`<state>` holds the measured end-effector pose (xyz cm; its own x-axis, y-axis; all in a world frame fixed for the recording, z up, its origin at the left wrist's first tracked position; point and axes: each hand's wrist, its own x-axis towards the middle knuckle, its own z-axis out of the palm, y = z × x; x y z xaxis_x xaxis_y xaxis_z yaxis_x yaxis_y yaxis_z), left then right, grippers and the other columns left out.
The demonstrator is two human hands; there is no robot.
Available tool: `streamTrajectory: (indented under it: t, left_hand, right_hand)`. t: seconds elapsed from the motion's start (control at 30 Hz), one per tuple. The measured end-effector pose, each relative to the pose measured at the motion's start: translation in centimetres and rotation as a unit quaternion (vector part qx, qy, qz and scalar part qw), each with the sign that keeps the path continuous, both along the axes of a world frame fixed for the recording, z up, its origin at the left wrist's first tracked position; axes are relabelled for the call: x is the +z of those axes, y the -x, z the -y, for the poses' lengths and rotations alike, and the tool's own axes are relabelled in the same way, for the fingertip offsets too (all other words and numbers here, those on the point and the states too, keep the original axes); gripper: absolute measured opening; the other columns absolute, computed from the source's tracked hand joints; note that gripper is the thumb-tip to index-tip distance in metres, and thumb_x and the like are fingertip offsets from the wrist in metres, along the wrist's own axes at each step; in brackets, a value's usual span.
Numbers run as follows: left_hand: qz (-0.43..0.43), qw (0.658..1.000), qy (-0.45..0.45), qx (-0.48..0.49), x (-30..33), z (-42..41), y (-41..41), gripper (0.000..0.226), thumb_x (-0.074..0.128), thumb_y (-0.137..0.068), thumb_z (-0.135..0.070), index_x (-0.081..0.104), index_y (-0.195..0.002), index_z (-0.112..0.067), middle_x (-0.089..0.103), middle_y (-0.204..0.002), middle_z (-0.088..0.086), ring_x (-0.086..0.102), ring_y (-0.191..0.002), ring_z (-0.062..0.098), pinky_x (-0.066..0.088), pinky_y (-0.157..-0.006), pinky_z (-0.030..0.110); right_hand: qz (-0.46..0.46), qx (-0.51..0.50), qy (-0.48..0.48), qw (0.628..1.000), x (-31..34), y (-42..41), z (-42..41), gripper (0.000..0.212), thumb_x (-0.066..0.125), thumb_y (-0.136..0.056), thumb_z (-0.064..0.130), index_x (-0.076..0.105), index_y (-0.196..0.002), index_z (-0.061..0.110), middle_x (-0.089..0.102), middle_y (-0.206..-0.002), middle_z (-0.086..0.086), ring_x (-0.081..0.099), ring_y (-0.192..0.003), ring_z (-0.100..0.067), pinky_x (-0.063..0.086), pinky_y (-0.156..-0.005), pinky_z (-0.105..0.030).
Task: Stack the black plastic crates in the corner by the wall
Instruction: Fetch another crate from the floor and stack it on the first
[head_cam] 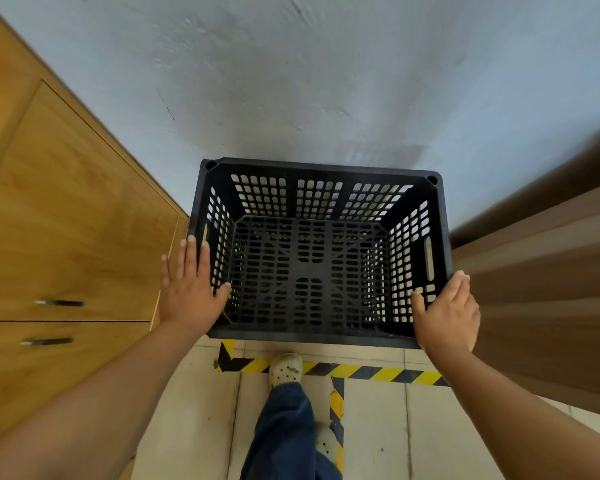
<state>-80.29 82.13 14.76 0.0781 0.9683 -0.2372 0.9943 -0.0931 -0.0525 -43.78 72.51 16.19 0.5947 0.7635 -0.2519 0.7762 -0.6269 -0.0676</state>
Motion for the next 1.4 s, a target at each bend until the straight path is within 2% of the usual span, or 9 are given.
streamTrajectory:
  t: [0.13, 0.27, 0.37, 0.5, 0.7, 0.93, 1.13, 1.23, 1.4]
  left_hand:
    - [-0.012, 0.998, 0.011, -0.068, -0.1, -4.0, 0.0, 0.083, 0.036, -0.092, -0.054, -0.013, -0.145, -0.014, -0.022, -0.153, 0.007, -0.030, -0.139, 0.019, -0.035, -0.103, 0.033]
    - [-0.033, 0.994, -0.001, -0.106, -0.9, -7.3, 0.0, 0.082, 0.045, -0.089, -0.051, 0.002, -0.147, -0.012, -0.007, -0.156, 0.008, -0.042, -0.133, 0.010, -0.029, -0.109, 0.035]
    - [-0.060, 0.992, 0.004, -0.113, -1.4, -8.3, -0.1, 0.081, 0.048, -0.087, -0.052, 0.007, -0.144, -0.011, 0.006, -0.157, 0.010, -0.039, -0.135, 0.010, -0.024, -0.113, 0.037]
    - [-0.078, 0.991, 0.001, -0.113, -1.4, -8.4, -0.1, 0.079, 0.046, -0.086, -0.054, 0.015, -0.144, -0.010, 0.015, -0.157, 0.012, -0.032, -0.140, 0.014, -0.017, -0.115, 0.041]
    - [-0.030, 0.991, -0.037, -0.122, -1.4, -8.6, -0.3, 0.076, 0.030, -0.083, -0.053, 0.033, -0.141, -0.004, 0.032, -0.150, 0.018, -0.012, -0.147, 0.018, -0.006, -0.118, 0.043]
    - [-0.018, 0.990, -0.032, -0.136, -0.6, -13.5, -3.0, 0.079, 0.027, -0.083, -0.059, 0.017, -0.148, -0.014, 0.016, -0.155, 0.017, -0.015, -0.146, 0.020, -0.012, -0.113, 0.049]
    - [-0.022, 0.968, 0.022, -0.247, -0.1, -18.6, -11.0, 0.081, 0.010, -0.084, -0.069, -0.013, -0.147, -0.024, -0.020, -0.154, 0.009, -0.030, -0.140, 0.023, -0.013, -0.110, 0.063]
    - [-0.026, 0.974, 0.053, -0.219, -0.4, -19.3, -14.1, 0.086, 0.016, -0.083, -0.073, -0.032, -0.138, -0.027, -0.036, -0.146, 0.006, -0.032, -0.138, 0.031, -0.021, -0.099, 0.067]
    - [-0.053, 0.974, 0.088, -0.203, -0.6, -19.5, -14.6, 0.095, 0.025, -0.083, -0.072, -0.046, -0.127, -0.026, -0.043, -0.142, 0.008, -0.041, -0.129, 0.035, -0.020, -0.096, 0.072]
  right_hand:
    - [0.007, 0.062, 0.009, 0.998, 0.0, -1.7, -2.9, 0.082, 0.037, -0.093, 0.049, -0.001, -0.149, 0.003, 0.005, -0.158, -0.017, 0.010, -0.146, -0.028, 0.012, -0.118, -0.041]
    - [0.019, 0.133, 0.021, 0.991, -0.1, -3.6, -6.4, 0.083, 0.038, -0.094, 0.047, -0.006, -0.149, 0.002, -0.005, -0.158, -0.017, -0.002, -0.147, -0.026, 0.007, -0.120, -0.037]
    - [0.035, 0.182, 0.036, 0.982, -0.4, -4.7, -7.8, 0.084, 0.038, -0.094, 0.045, -0.009, -0.148, 0.001, -0.010, -0.157, -0.018, -0.010, -0.146, -0.025, -0.001, -0.119, -0.035]
    - [0.015, 0.191, 0.032, 0.981, -0.7, -5.1, -8.1, 0.084, 0.042, -0.093, 0.042, -0.007, -0.148, 0.001, -0.012, -0.157, -0.018, -0.012, -0.145, -0.025, 0.000, -0.118, -0.035]
    - [-0.024, 0.176, 0.035, 0.983, -0.6, -5.6, -8.5, 0.085, 0.049, -0.091, 0.038, -0.004, -0.148, 0.002, -0.008, -0.158, -0.017, -0.009, -0.146, -0.025, 0.005, -0.119, -0.038]
    - [-0.006, 0.183, 0.021, 0.983, 0.0, -6.3, -13.3, 0.088, 0.053, -0.089, 0.037, -0.003, -0.148, 0.003, -0.004, -0.157, -0.018, -0.006, -0.146, -0.029, 0.003, -0.119, -0.043]
    - [0.058, 0.257, 0.058, 0.963, -0.2, -5.6, -18.6, 0.087, 0.038, -0.087, 0.057, -0.015, -0.146, 0.020, -0.011, -0.158, -0.014, -0.016, -0.144, -0.033, -0.005, -0.117, -0.048]
    - [0.080, 0.251, 0.064, 0.962, -1.2, -5.4, -19.1, 0.089, 0.032, -0.084, 0.066, -0.016, -0.146, 0.023, -0.011, -0.158, -0.014, -0.019, -0.143, -0.034, -0.013, -0.114, -0.049]
    - [0.088, 0.256, 0.058, 0.961, -2.0, -5.7, -19.2, 0.096, 0.031, -0.078, 0.072, -0.018, -0.146, 0.026, -0.010, -0.158, -0.012, -0.020, -0.142, -0.035, -0.014, -0.113, -0.050]
